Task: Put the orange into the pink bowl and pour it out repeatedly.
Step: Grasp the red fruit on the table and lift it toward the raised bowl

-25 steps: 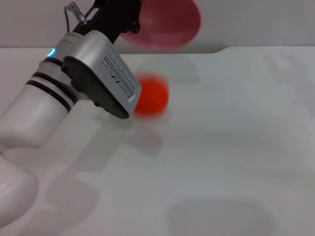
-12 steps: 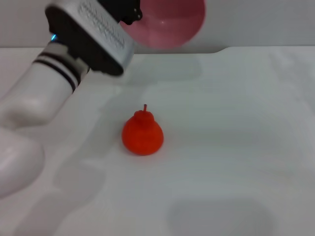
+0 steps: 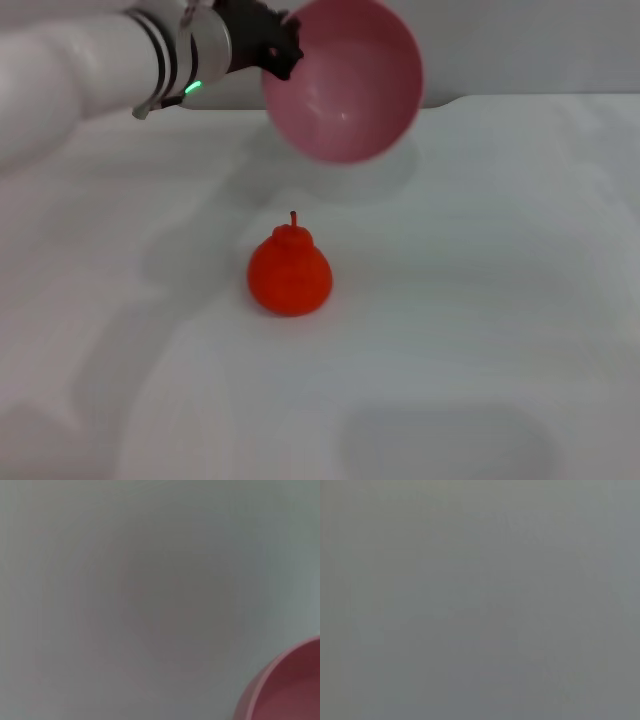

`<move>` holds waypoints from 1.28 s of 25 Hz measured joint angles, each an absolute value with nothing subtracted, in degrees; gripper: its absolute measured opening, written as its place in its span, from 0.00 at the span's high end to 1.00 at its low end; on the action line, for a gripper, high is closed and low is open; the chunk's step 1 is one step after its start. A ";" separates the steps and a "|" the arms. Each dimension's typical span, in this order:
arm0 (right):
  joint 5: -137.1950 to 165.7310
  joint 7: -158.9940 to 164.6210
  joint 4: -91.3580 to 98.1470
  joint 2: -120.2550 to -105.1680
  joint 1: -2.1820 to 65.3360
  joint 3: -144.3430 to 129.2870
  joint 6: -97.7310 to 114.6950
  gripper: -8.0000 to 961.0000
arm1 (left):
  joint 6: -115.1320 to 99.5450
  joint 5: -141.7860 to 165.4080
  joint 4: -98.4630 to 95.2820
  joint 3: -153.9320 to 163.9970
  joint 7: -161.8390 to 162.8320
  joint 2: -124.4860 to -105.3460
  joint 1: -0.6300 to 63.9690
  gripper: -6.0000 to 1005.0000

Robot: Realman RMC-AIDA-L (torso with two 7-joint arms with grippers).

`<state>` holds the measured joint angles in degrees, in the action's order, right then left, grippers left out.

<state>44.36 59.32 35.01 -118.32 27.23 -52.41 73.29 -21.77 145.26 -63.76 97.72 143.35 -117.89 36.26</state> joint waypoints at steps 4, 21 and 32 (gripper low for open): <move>46.65 62.60 35.44 -117.52 27.30 -52.87 71.62 0.50 | -43.62 143.05 -62.02 83.27 139.44 -117.87 43.27 0.95; 110.41 108.37 46.67 -114.50 40.02 -52.91 61.93 0.46 | -64.13 156.89 -58.63 55.06 141.09 -111.61 45.82 0.95; 117.64 106.53 33.76 -119.03 51.95 -61.57 58.67 0.43 | -63.19 157.59 -58.81 55.19 141.21 -112.12 45.15 0.95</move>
